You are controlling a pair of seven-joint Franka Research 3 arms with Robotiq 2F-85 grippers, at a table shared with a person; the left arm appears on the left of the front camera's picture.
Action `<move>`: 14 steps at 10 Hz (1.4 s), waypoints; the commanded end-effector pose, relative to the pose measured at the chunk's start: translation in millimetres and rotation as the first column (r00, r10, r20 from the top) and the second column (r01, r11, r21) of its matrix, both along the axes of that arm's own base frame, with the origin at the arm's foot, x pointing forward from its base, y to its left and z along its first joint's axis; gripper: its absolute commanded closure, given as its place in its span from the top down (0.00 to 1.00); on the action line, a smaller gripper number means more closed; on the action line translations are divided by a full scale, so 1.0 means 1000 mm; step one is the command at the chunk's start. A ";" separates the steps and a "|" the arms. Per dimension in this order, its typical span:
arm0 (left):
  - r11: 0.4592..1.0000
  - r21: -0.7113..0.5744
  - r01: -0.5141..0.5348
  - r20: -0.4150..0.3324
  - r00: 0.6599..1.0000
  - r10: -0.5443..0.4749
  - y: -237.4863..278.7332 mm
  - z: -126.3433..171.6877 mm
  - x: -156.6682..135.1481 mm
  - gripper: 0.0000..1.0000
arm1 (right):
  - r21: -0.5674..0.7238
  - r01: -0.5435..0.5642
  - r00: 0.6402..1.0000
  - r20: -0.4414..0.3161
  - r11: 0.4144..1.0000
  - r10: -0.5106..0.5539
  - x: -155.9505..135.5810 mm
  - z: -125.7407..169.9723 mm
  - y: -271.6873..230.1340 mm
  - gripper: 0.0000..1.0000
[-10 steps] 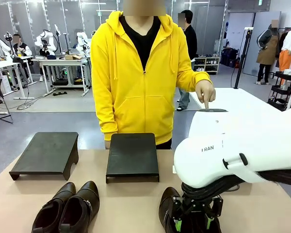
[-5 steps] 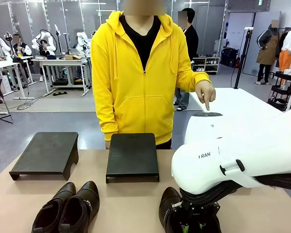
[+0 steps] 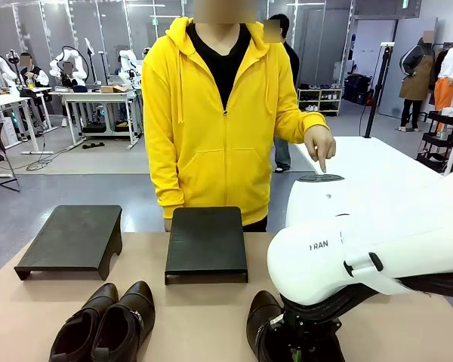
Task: Place the shoes on the stand as instructed by the person.
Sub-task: Pick up one pair of Shoes and place it on the Shoes Stand indicated by the person.
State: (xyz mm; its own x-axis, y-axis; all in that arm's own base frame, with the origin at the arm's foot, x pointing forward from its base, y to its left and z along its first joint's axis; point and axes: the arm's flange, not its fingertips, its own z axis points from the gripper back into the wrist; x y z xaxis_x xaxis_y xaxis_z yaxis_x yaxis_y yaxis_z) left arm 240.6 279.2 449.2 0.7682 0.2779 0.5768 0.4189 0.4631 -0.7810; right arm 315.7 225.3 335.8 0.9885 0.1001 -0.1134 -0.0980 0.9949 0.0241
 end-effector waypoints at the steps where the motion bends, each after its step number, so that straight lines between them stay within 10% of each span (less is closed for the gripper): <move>1: 1.000 -0.003 -0.001 0.004 1.000 0.001 0.001 0.000 0.000 1.00 | -0.003 0.039 0.998 0.049 0.999 -0.039 -0.063 -0.026 -0.039 0.00; 14: 1.000 -0.003 -0.001 0.004 1.000 0.001 0.001 0.000 0.000 1.00 | 0.058 0.034 0.968 0.248 0.998 -0.048 0.024 0.122 -0.134 0.00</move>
State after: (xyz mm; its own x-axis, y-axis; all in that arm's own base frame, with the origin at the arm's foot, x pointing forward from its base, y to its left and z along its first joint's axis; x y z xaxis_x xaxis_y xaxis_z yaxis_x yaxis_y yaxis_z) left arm 240.6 279.0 449.1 0.7684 0.2778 0.5766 0.4188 0.4630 -0.7812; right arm 332.1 102.6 451.2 0.9949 0.0543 0.0852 -0.0589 0.9969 0.0519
